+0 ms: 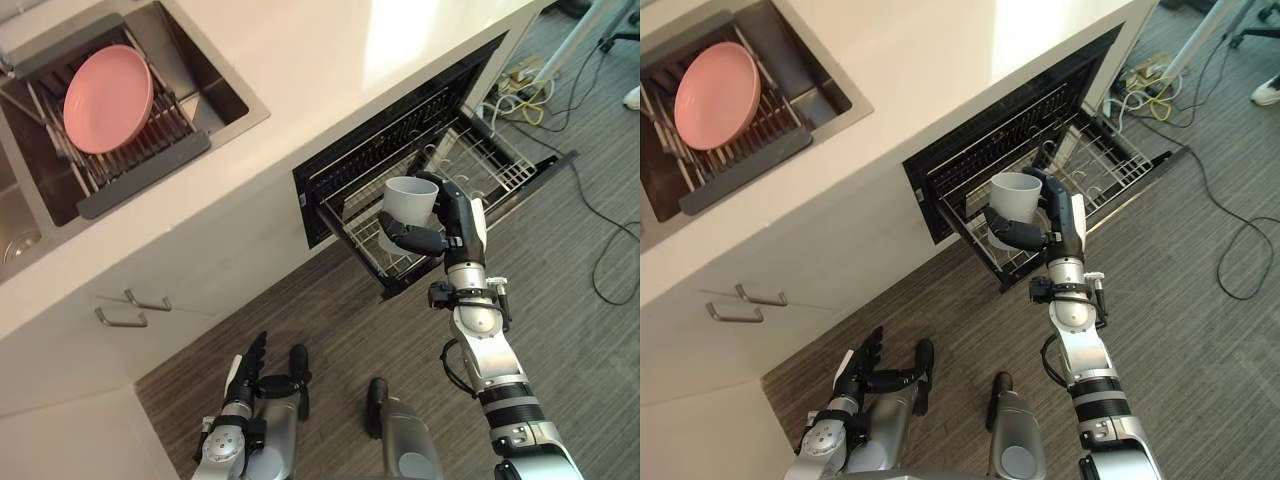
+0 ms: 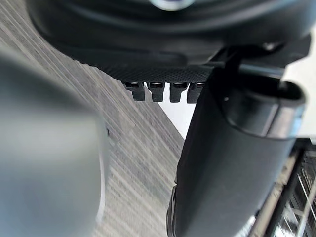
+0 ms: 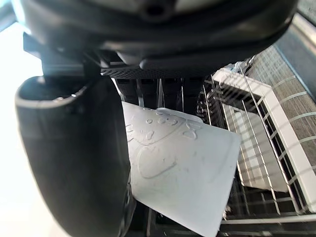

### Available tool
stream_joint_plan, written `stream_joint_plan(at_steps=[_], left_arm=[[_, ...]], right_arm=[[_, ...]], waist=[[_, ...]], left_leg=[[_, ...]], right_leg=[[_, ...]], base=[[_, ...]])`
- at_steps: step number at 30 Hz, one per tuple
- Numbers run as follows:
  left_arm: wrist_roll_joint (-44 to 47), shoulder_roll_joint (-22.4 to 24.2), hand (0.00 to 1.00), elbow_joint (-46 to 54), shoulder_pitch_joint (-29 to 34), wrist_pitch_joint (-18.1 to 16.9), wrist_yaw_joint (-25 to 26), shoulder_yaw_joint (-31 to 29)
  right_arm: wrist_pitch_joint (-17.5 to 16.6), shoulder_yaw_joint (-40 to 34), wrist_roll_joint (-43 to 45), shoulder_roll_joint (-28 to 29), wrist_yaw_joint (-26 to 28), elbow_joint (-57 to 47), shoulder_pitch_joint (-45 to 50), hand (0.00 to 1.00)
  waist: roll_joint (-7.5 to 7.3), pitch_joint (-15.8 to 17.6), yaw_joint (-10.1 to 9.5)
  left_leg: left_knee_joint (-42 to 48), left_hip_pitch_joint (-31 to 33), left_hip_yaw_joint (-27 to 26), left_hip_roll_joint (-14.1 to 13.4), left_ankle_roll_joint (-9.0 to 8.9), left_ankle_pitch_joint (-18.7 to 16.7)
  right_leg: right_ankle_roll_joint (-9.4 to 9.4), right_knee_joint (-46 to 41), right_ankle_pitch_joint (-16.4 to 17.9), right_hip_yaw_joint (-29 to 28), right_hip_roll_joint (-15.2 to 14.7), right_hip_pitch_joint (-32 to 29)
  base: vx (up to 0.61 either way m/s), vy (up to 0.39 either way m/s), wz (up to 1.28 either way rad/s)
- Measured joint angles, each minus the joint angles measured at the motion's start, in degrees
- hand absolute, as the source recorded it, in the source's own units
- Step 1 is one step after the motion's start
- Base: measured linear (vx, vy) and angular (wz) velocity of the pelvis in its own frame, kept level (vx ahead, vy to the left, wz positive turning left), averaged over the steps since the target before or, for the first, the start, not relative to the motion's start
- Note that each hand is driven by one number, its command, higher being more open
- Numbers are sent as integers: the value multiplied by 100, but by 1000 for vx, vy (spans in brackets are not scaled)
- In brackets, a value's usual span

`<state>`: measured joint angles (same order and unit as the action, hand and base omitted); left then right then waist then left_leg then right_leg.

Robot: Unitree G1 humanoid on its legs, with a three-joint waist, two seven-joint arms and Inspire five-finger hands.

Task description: Walk over to the sink, pick up the cup, carry it to the dishwasher, place the cup inside the dishwasher, then close the dishwasher door

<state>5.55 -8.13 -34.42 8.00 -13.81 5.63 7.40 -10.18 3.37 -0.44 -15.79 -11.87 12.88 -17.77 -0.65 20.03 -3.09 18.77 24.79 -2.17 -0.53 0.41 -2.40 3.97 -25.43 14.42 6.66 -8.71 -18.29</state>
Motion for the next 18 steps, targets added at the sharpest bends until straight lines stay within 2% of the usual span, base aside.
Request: stream_joint_plan(at_steps=[7,11,18], left_arm=[[25,25,100,-162,-187,-103,172,-135],[23,8,100,-168,-369,-165,189,-142],[64,31,100,-173,-522,-226,301,-137]], right_arm=[[114,224,-220,-233,-108,415,-696,0],[184,237,-428,-401,-229,806,-1278,0],[400,398,-603,-690,-329,1637,-2003,0]], waist=[[-18,171,-89],[-41,393,-109],[-53,423,-254]], left_leg=[[429,335,161,-18,-9,-185],[578,448,245,-9,-17,-263],[805,796,315,-25,-13,-339]], right_leg=[[-5,-286,172,165,-1,-146],[-6,-361,227,290,-18,-158],[-16,-463,266,344,-2,-411]], base=[[46,-15,10],[25,-1,10],[1,1,3]])
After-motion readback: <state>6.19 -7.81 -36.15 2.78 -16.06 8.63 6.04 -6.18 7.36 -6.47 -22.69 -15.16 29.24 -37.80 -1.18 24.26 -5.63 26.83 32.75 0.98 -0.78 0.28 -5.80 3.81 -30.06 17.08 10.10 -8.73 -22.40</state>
